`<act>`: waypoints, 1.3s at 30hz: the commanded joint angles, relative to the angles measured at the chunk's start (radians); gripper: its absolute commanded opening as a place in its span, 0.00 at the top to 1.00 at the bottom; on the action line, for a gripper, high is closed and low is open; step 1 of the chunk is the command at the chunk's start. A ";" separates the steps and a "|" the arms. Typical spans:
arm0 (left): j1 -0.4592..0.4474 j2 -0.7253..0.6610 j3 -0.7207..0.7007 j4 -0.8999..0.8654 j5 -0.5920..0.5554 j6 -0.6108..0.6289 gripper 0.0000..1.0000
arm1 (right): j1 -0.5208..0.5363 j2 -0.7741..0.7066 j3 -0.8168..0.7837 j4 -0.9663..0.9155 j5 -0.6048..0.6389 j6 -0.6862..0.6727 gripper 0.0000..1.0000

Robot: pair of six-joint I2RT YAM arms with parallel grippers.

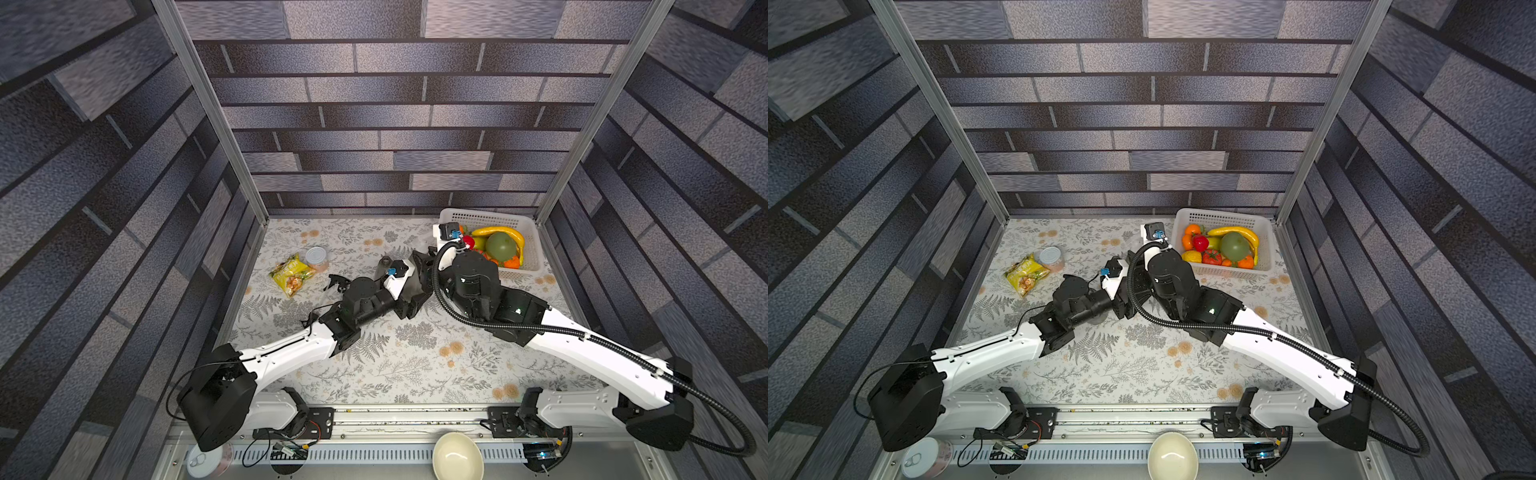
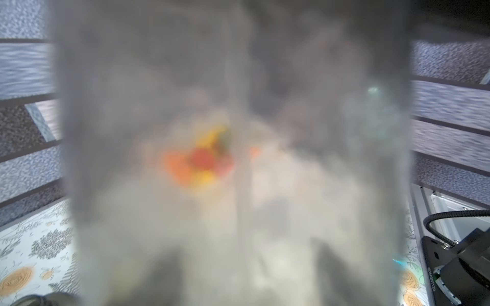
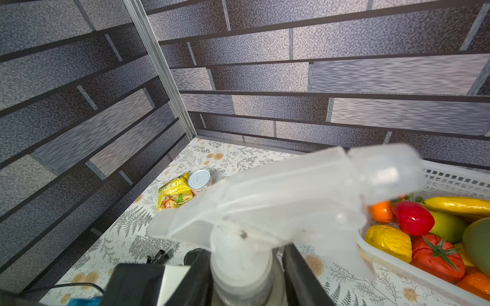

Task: Attach spray nozzles to spray bottles
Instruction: Screw the spray nozzle on the spray bottle.

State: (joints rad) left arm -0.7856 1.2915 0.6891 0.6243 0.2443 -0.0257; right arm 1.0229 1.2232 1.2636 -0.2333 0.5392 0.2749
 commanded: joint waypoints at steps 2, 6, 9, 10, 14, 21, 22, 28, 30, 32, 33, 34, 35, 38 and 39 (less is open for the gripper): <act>-0.001 -0.029 -0.011 0.114 0.040 0.024 0.22 | -0.001 -0.041 0.041 -0.116 -0.029 -0.034 0.47; 0.005 -0.030 -0.019 0.118 0.044 0.017 0.22 | -0.001 -0.066 0.051 -0.143 -0.062 -0.046 0.43; 0.018 -0.026 -0.017 0.117 0.050 0.010 0.22 | -0.001 -0.085 0.049 -0.184 -0.134 -0.036 0.39; 0.024 -0.026 -0.017 0.117 0.053 0.009 0.22 | -0.001 -0.093 0.043 -0.202 -0.163 -0.030 0.38; 0.039 -0.024 -0.017 0.124 0.065 0.002 0.22 | -0.001 -0.152 -0.005 -0.270 -0.232 -0.006 0.36; 0.050 -0.027 -0.022 0.133 0.103 -0.013 0.22 | -0.016 -0.259 -0.068 -0.306 -0.241 -0.100 0.29; 0.051 -0.029 -0.022 0.131 0.113 -0.017 0.21 | -0.037 -0.273 -0.070 -0.298 -0.264 -0.131 0.27; 0.047 -0.045 -0.029 0.105 0.188 -0.041 0.21 | -0.346 -0.289 -0.056 -0.206 -0.725 -0.221 0.06; 0.045 -0.059 -0.029 0.087 0.219 -0.048 0.21 | -0.421 -0.256 -0.027 -0.187 -0.875 -0.242 0.02; 0.046 -0.070 -0.024 0.063 0.246 -0.052 0.21 | -0.454 -0.221 0.003 -0.174 -1.000 -0.266 0.00; 0.045 -0.074 -0.022 0.055 0.257 -0.055 0.22 | -0.465 -0.203 0.021 -0.173 -1.046 -0.277 0.00; 0.046 -0.078 -0.017 0.044 0.273 -0.057 0.22 | -0.474 -0.183 0.045 -0.177 -1.090 -0.289 0.00; 0.044 -0.083 -0.012 0.032 0.285 -0.058 0.22 | -0.482 -0.164 0.069 -0.186 -1.114 -0.303 0.00; 0.038 -0.087 -0.008 0.023 0.313 -0.068 0.22 | -0.496 -0.112 0.135 -0.212 -1.168 -0.337 0.00; 0.035 -0.088 -0.005 0.020 0.319 -0.071 0.22 | -0.497 -0.094 0.159 -0.224 -1.187 -0.344 0.00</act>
State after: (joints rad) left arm -0.7425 1.2301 0.6647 0.6613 0.5030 -0.0685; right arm 0.5385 1.1076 1.3563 -0.4522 -0.4957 -0.0132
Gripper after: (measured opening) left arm 0.783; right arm 0.999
